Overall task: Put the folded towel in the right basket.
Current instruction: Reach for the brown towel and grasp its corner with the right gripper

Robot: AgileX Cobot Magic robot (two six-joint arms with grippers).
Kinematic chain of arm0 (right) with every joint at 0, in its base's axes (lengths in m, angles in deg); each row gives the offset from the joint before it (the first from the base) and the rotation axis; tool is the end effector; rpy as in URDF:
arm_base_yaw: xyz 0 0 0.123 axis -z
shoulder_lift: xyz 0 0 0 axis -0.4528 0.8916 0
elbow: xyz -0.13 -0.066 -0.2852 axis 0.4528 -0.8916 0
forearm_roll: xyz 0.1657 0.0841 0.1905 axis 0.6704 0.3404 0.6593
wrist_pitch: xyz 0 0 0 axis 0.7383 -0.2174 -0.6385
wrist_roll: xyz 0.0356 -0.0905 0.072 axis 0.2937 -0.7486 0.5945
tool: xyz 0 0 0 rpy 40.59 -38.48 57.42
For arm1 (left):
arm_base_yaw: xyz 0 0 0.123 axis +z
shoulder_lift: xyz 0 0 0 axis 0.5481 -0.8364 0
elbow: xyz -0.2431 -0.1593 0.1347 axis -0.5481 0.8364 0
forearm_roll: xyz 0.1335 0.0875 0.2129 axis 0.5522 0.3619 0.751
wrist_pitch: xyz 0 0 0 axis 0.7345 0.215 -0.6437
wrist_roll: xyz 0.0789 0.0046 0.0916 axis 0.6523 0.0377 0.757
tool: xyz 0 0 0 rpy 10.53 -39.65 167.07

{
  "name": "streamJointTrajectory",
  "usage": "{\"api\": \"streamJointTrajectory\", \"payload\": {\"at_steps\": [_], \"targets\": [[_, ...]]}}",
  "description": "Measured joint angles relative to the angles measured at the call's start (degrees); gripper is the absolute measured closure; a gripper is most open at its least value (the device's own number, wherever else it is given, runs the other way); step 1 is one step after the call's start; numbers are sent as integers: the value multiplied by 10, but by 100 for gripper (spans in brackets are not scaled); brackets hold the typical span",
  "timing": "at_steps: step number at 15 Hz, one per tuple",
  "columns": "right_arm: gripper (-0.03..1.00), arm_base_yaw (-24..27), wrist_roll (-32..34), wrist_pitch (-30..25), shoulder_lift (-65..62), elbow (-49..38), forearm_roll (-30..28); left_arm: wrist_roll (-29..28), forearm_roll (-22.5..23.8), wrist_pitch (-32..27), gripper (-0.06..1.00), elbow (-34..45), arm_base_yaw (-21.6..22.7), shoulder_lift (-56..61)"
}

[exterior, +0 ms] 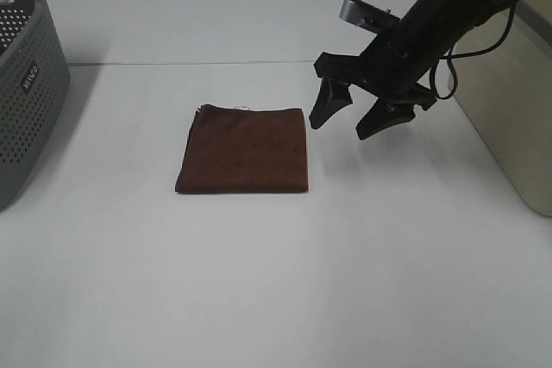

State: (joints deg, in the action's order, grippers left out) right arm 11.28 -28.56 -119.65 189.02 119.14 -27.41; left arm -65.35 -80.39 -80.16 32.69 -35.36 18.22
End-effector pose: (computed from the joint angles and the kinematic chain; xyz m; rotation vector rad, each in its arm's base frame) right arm 0.4334 0.1699 0.1659 -0.3257 2.8477 0.6433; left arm -0.0024 -0.0059 0.2726 0.0812 2.0294 -0.0660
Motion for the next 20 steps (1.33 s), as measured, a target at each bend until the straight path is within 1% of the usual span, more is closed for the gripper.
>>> {"api": "streamJointTrajectory", "payload": {"at_steps": [2, 4, 7, 8, 10, 15, 18, 20], "targets": [[25, 0, -15, -17, 41, 36, 25, 0, 0, 0, 7, 0, 0, 0], [25, 0, -43, -17, 78, 61, 60, 0, 0, 0, 7, 0, 0, 0], [25, 0, -56, -14, 133, 95, 77, 0, 0, 0, 7, 0, 0, 0], [25, 0, -56, -14, 133, 95, 77, 0, 0, 0, 7, 0, 0, 0], [25, 0, -58, 2, 149, 98, 83, 0, 0, 0, 7, 0, 0, 0], [26, 0, -80, 26, 159, 100, 119, 0, 0, 0, 7, 0, 0, 0], [30, -1, -99, 42, 166, 100, 159, 0, 0, 0, 7, 0, 0, 0], [32, -14, -106, 48, 172, 100, 170, 0, 0, 0, 7, 0, 0, 0]]}}
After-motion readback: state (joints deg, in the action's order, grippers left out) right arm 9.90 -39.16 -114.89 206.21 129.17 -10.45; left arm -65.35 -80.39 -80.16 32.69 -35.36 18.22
